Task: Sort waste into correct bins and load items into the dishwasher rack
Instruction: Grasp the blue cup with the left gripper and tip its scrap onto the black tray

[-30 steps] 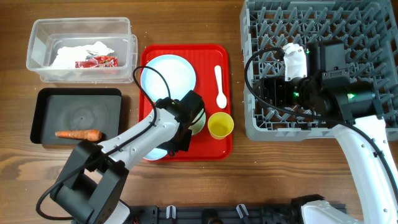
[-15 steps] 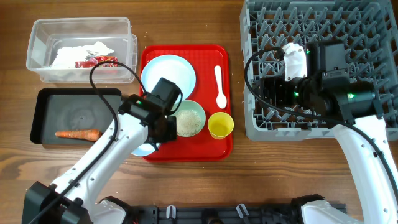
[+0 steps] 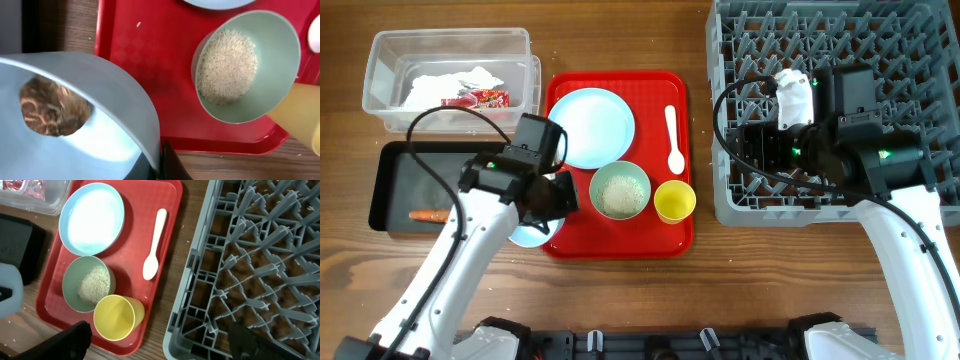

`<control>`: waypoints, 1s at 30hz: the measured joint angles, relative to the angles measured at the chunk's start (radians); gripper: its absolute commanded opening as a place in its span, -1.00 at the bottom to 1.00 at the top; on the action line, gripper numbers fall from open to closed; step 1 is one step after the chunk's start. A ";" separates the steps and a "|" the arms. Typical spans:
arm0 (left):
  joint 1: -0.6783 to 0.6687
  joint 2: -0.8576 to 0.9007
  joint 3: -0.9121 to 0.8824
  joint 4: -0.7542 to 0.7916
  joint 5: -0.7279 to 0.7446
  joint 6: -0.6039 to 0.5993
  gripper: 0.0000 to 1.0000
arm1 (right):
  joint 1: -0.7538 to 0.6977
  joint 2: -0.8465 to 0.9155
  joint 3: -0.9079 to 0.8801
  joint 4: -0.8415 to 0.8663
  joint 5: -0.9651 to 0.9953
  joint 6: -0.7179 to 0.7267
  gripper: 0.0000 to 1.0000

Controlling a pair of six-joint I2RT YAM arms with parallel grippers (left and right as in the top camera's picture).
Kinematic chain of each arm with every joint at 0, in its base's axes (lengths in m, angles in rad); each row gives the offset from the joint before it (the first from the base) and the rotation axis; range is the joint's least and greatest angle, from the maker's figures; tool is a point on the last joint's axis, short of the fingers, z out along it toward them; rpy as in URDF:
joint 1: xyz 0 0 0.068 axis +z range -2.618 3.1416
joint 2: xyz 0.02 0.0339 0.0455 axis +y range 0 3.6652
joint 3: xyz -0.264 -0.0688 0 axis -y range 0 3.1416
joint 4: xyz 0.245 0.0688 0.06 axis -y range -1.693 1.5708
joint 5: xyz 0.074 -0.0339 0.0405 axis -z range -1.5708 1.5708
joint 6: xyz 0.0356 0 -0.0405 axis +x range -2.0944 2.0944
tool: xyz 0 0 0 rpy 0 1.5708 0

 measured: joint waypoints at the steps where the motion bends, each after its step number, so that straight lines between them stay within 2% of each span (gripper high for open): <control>1: 0.020 -0.012 0.000 -0.003 0.004 0.000 -0.92 | 0.000 0.000 0.000 0.000 0.000 0.000 0.80; 12: 0.204 -0.043 0.000 -0.003 0.017 -0.003 -0.92 | 0.000 0.000 0.000 0.000 0.000 0.000 0.80; 15: 0.310 -0.043 0.001 0.068 0.071 0.004 -0.92 | 0.000 0.000 0.000 0.003 0.000 0.000 0.80; 18: 0.476 -0.044 0.006 0.278 0.248 0.051 -0.92 | 0.000 0.000 0.000 0.005 0.000 0.000 0.80; 21: 0.616 -0.044 0.009 0.378 0.364 0.127 -0.92 | 0.000 0.000 0.000 0.005 0.000 0.000 0.80; 26: 0.773 0.037 0.009 0.437 0.557 0.299 -0.92 | 0.000 0.000 0.000 0.008 0.000 0.000 0.80; 30: 0.907 0.200 0.009 0.441 0.789 0.480 -0.92 | 0.000 0.000 0.000 0.008 0.000 0.000 0.80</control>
